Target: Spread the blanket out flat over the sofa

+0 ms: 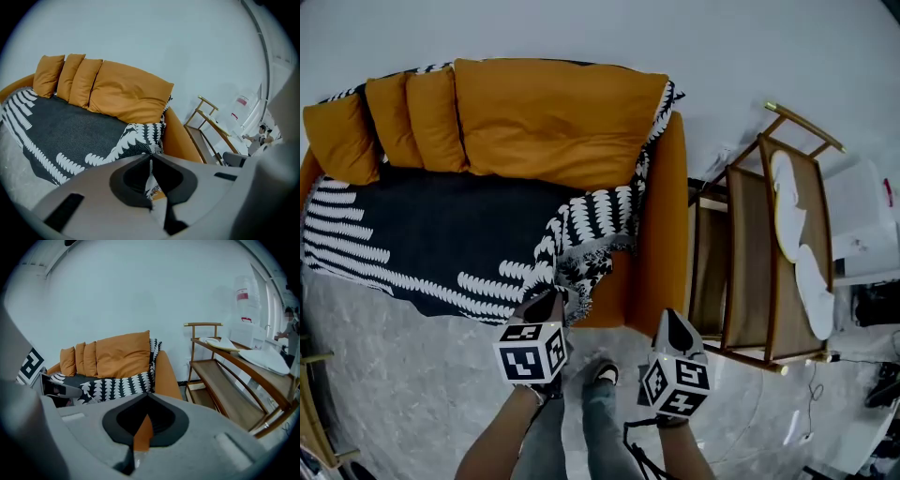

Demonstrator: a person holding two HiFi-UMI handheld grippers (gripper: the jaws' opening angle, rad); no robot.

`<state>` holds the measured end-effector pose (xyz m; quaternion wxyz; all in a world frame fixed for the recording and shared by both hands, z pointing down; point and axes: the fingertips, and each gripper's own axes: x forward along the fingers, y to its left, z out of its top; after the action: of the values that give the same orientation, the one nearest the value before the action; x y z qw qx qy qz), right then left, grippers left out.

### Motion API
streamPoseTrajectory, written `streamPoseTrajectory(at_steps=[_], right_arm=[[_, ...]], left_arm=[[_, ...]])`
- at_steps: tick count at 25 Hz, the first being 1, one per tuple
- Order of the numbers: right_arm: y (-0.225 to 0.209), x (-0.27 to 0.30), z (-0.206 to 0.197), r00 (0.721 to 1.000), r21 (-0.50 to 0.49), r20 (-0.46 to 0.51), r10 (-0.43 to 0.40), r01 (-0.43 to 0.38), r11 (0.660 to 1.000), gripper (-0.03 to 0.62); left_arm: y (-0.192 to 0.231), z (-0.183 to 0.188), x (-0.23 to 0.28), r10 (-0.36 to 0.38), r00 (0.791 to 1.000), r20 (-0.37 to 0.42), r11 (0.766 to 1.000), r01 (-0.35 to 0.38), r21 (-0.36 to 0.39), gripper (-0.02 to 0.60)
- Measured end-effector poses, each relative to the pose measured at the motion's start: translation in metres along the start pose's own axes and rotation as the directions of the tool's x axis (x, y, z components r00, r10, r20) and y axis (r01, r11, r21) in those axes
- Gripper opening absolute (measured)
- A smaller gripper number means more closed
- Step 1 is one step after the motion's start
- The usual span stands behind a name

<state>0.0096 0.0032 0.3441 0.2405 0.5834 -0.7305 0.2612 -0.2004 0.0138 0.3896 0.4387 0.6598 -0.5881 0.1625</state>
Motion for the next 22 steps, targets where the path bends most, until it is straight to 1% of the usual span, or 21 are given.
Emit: streamPoseTrajectory(at_steps=[7,15,22], right_arm=[[-0.017,-0.009,-0.015,1.0,0.027,0.013,-0.008,0.008,1.0,0.005],[-0.039,-0.023,-0.026,1.0,0.061,0.015,-0.027,0.026,0.998,0.005],[-0.059,-0.032,-0.035,0.999,0.094,0.008,-0.049,0.048,0.994,0.005]], left_arm=[[-0.028,-0.019,0.002,-0.031,0.999,-0.016,0.999,0.032,0.043,0.014],[-0.06,-0.036,0.002,-0.058,0.997,-0.051,0.994,0.062,0.087,0.014],[-0.09,-0.057,0.002,-0.086,0.991,-0.1,0.988,0.098,0.12,0.014]])
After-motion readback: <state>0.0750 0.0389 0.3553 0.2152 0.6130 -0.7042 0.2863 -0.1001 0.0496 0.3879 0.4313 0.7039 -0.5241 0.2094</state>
